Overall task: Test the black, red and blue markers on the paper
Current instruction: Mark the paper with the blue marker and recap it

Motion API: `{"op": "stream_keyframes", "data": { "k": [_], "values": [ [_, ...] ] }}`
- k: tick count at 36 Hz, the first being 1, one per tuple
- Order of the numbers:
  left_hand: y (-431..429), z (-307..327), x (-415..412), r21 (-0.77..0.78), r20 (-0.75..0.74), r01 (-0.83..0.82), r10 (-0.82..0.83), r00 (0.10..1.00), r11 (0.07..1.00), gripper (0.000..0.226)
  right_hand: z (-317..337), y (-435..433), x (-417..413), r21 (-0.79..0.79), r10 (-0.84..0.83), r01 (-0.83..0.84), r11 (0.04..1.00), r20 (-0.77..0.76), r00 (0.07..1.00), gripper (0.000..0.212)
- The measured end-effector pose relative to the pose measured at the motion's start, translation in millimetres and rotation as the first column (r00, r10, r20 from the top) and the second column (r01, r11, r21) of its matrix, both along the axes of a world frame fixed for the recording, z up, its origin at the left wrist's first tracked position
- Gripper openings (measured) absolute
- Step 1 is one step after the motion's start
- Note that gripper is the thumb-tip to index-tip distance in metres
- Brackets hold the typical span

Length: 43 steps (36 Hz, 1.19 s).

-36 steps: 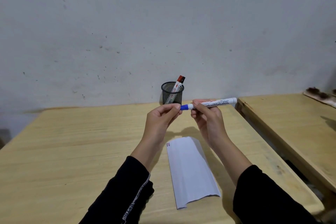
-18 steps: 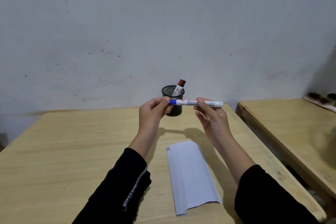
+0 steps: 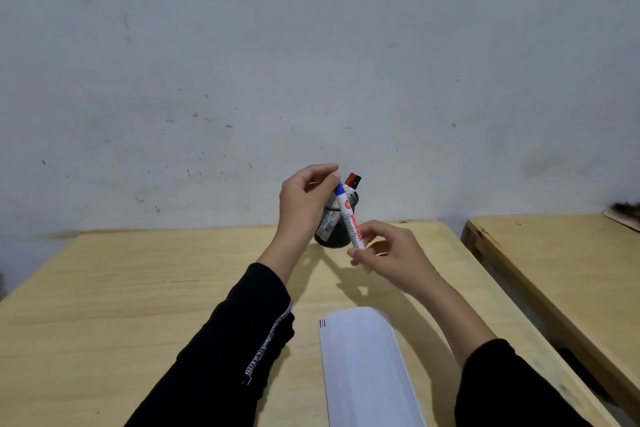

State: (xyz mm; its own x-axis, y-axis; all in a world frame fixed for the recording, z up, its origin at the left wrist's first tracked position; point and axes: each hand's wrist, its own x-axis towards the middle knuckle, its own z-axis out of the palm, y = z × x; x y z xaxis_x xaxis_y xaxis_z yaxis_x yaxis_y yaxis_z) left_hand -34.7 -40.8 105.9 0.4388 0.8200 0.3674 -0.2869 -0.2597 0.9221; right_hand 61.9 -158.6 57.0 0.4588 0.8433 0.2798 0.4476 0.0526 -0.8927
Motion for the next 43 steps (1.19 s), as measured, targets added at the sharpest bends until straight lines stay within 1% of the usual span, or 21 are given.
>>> {"op": "stream_keyframes", "data": {
  "k": [2, 5, 7, 9, 10, 12, 13, 14, 15, 16, 17, 19, 21, 23, 25, 28, 29, 32, 35, 39, 43],
  "values": [
    [3.7, 1.1, 7.0, 0.022, -0.038, 0.031, -0.03, 0.999, 0.999, 0.014, 0.0, 9.7, 5.0, -0.022, 0.002, -0.001, 1.0, 0.055, 0.998, 0.015],
    [13.6, -1.8, 14.1, 0.036, -0.098, 0.06, -0.056, 0.994, 0.998, 0.014, 1.3, 24.9, 17.1, -0.005, -0.063, 0.064, 0.998, 0.108, 0.992, 0.014],
    [22.8, -8.4, 16.0, 0.071, -0.139, 0.011, -0.001, 0.99, 0.997, 0.017, 4.4, 34.5, 25.8, 0.045, -0.117, 0.113, 0.993, 0.11, 0.987, 0.014],
    [33.0, -20.6, 15.4, 0.157, -0.216, -0.061, 0.094, 0.972, 0.986, 0.017, 9.9, 43.6, 33.2, 0.121, -0.171, 0.16, 0.98, 0.083, 0.982, 0.017],
    [39.6, -29.6, 15.9, 0.197, -0.272, -0.084, 0.136, 0.953, 0.977, 0.016, 12.5, 48.4, 37.3, 0.164, -0.197, 0.184, 0.969, 0.068, 0.978, 0.02],
    [53.1, -51.1, 17.4, 0.236, -0.408, -0.095, 0.188, 0.894, 0.967, 0.025, 15.9, 58.1, 45.8, 0.215, -0.232, 0.219, 0.952, 0.037, 0.972, 0.018],
    [58.4, -61.4, 18.8, 0.242, -0.478, -0.073, 0.184, 0.859, 0.967, 0.026, 16.5, 63.2, 49.7, 0.221, -0.242, 0.231, 0.947, 0.02, 0.97, 0.015],
    [62.2, -70.6, 20.4, 0.24, -0.54, -0.038, 0.166, 0.825, 0.97, 0.021, 16.3, 68.4, 53.4, 0.224, -0.247, 0.24, 0.944, 0.003, 0.969, 0.012],
    [63.4, -77.5, 21.6, 0.23, -0.586, 0.005, 0.134, 0.799, 0.973, 0.013, 15.4, 73.2, 56.3, 0.229, -0.253, 0.249, 0.941, -0.012, 0.967, 0.013],
    [63.0, -82.6, 23.4, 0.215, -0.607, 0.047, 0.096, 0.789, 0.975, 0.013, 14.4, 78.0, 58.5, 0.233, -0.256, 0.255, 0.938, -0.027, 0.966, 0.015],
    [61.8, -86.0, 25.4, 0.195, -0.605, 0.082, 0.054, 0.795, 0.977, 0.024, 13.3, 82.5, 59.6, 0.236, -0.262, 0.263, 0.935, -0.038, 0.964, 0.016],
    [58.2, -88.1, 29.8, 0.161, -0.538, 0.111, -0.007, 0.843, 0.981, 0.044, 10.2, 90.0, 60.6, 0.234, -0.271, 0.274, 0.933, -0.044, 0.962, 0.017],
    [56.1, -89.8, 35.0, 0.102, -0.434, 0.123, -0.067, 0.898, 0.987, 0.055, 4.2, 95.6, 62.0, 0.223, -0.269, 0.271, 0.936, -0.04, 0.962, 0.016],
    [55.9, -93.0, 39.9, 0.043, -0.339, 0.128, -0.106, 0.935, 0.991, 0.061, -1.3, 99.3, 63.0, 0.204, -0.259, 0.26, 0.944, -0.034, 0.965, 0.013],
    [57.3, -97.5, 44.8, 0.041, -0.313, 0.11, -0.092, 0.945, 0.993, 0.063, -4.1, 101.6, 63.7, 0.169, -0.269, 0.269, 0.948, -0.022, 0.963, 0.007],
    [62.1, -105.9, 49.7, 0.053, -0.3, 0.088, -0.068, 0.952, 0.995, 0.065, -5.3, 105.0, 66.1, 0.123, -0.3, 0.292, 0.948, 0.045, 0.953, 0.02],
    [64.2, -109.2, 50.7, 0.063, -0.311, 0.078, -0.055, 0.949, 0.995, 0.066, -4.6, 105.5, 66.7, 0.112, -0.294, 0.286, 0.952, 0.059, 0.954, 0.021],
    [67.3, -114.2, 51.2, 0.08, -0.342, 0.066, -0.034, 0.939, 0.995, 0.07, -2.0, 106.0, 68.4, 0.074, -0.271, 0.267, 0.961, 0.055, 0.961, 0.014],
    [67.5, -114.9, 51.0, 0.085, -0.333, 0.062, -0.03, 0.943, 0.994, 0.07, 1.5, 106.0, 70.6, 0.006, -0.248, 0.248, 0.969, 0.041, 0.968, 0.021],
    [68.8, -114.0, 51.4, 0.093, -0.346, 0.058, -0.022, 0.938, 0.994, 0.071, 9.2, 105.4, 69.3, -0.053, -0.193, 0.197, 0.979, 0.065, 0.979, 0.006],
    [70.2, -112.9, 50.8, 0.099, -0.351, 0.074, -0.035, 0.936, 0.992, 0.068, 11.0, 106.0, 71.1, -0.077, -0.202, 0.216, 0.973, 0.158, 0.966, 0.008]
  ]
}}
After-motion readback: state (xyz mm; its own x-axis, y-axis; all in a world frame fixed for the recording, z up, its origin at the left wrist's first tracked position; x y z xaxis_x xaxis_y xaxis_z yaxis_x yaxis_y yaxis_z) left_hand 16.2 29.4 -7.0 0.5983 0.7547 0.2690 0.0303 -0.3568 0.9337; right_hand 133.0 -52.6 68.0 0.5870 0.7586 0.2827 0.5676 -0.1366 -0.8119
